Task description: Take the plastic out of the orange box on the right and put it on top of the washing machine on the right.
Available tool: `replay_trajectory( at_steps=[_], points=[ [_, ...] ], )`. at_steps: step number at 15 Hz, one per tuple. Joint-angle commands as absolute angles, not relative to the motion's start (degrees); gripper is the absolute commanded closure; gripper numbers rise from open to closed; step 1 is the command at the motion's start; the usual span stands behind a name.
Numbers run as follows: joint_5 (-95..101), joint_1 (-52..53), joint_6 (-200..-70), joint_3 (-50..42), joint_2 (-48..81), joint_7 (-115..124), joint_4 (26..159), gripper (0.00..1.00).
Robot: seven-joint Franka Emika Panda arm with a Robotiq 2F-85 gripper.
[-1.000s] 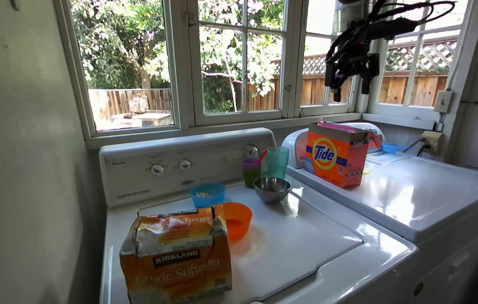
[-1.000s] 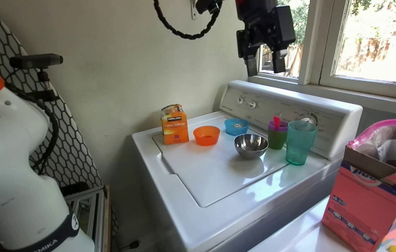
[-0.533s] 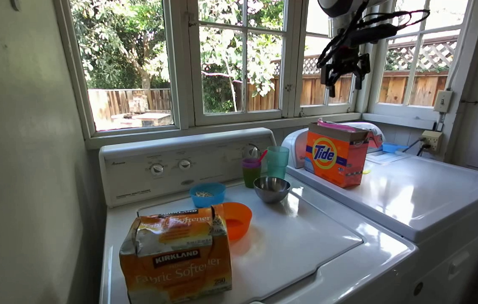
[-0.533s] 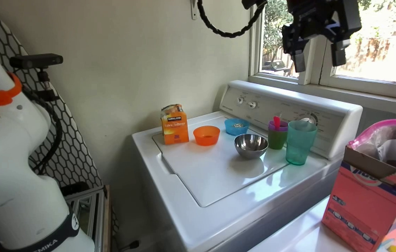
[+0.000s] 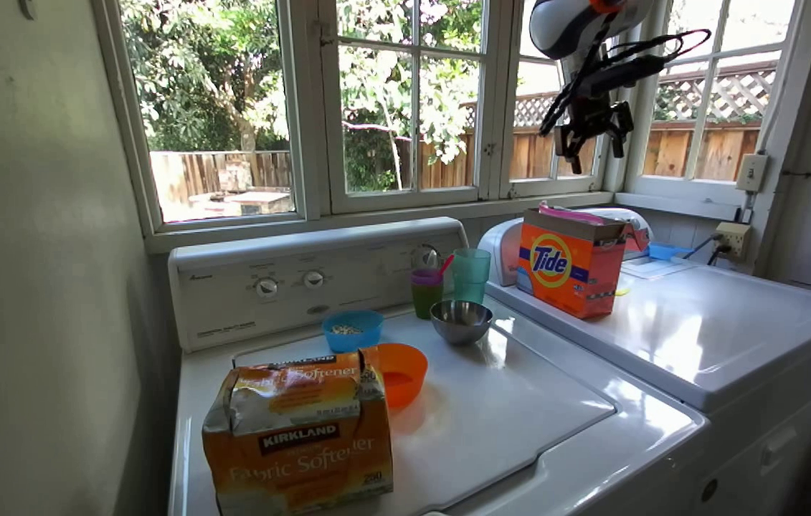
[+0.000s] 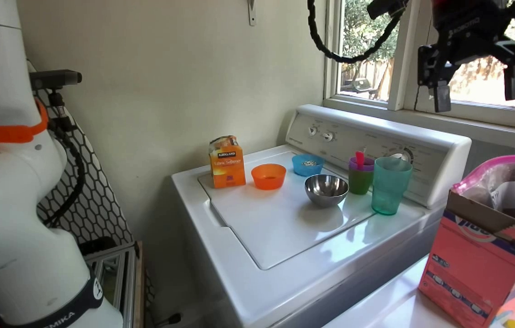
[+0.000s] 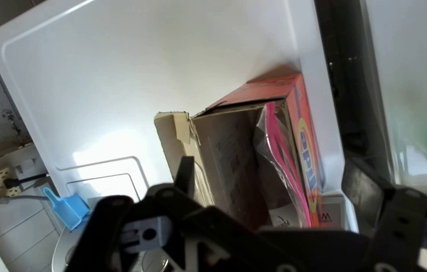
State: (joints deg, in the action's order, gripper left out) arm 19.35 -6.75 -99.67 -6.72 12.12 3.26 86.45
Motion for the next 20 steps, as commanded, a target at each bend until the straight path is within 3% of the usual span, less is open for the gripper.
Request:
replay_trajectory(
  at_steps=[1, 20],
  points=[
    [19.25, -6.57, -98.38, -7.24, 13.5, 2.99, 84.81, 0.0],
    [22.7, -6.41, -93.99, -9.1, 28.12, 2.66, 74.36, 0.0]
  ],
)
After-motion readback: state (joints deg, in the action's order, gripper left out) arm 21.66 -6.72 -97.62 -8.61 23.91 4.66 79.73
